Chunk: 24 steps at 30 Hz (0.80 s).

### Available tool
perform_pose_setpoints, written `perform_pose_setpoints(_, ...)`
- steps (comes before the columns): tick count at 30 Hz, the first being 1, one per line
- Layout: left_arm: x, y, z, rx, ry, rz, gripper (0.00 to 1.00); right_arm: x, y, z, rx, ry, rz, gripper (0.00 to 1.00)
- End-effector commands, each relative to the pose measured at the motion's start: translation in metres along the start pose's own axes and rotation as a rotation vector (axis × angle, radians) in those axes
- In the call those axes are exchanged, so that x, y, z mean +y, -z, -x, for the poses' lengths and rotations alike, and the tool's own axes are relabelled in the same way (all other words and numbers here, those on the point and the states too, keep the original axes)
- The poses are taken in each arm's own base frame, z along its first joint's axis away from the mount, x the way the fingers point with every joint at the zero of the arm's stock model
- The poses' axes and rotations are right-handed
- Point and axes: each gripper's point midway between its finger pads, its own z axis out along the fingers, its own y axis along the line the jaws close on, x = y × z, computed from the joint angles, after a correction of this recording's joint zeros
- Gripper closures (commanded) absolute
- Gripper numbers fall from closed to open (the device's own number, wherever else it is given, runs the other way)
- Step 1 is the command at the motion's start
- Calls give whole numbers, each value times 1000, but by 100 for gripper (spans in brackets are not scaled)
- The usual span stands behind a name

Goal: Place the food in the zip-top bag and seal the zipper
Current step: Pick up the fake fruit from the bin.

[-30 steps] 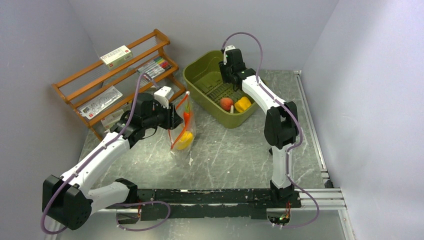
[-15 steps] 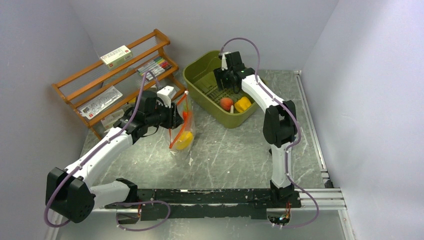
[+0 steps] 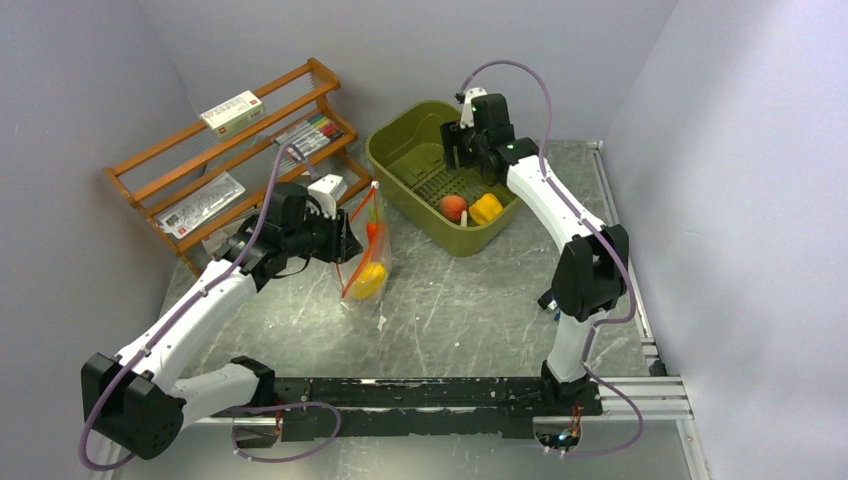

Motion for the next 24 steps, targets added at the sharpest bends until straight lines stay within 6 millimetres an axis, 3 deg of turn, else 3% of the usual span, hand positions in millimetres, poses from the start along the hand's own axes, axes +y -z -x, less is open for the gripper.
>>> perform_pose_setpoints(1, 2, 14, 5, -50, -11, 28, 68, -3, 1, -12, 8, -4, -1, 30)
perform_pose_setpoints(4, 5, 16, 6, -48, -10, 51, 92, -5, -10, -28, 67, 15, -4, 29)
perform_pose_setpoints(5, 6, 16, 4, -41, -6, 54, 93, -6, -13, -32, 86, 16, -8, 29)
perform_pose_setpoints(9, -3, 18, 3, -74, 18, 6, 93, -8, -20, -57, 122, 18, -11, 28)
perform_pose_setpoints(14, -4, 16, 3, -140, 108, 0, 93, -9, -33, -65, 115, 24, -14, 28)
perform_pose_setpoints(18, -4, 19, 4, -176, 143, -1, 93, 5, -37, -83, 118, -32, 51, 29)
perform_pose_setpoints(21, -8, 22, 7, -202, 159, -18, 93, 10, -34, -77, 55, -81, 70, 29)
perform_pose_setpoints(24, 2, 27, 5, -156, 180, 60, 93, 2, -36, -68, 63, -81, 20, 29)
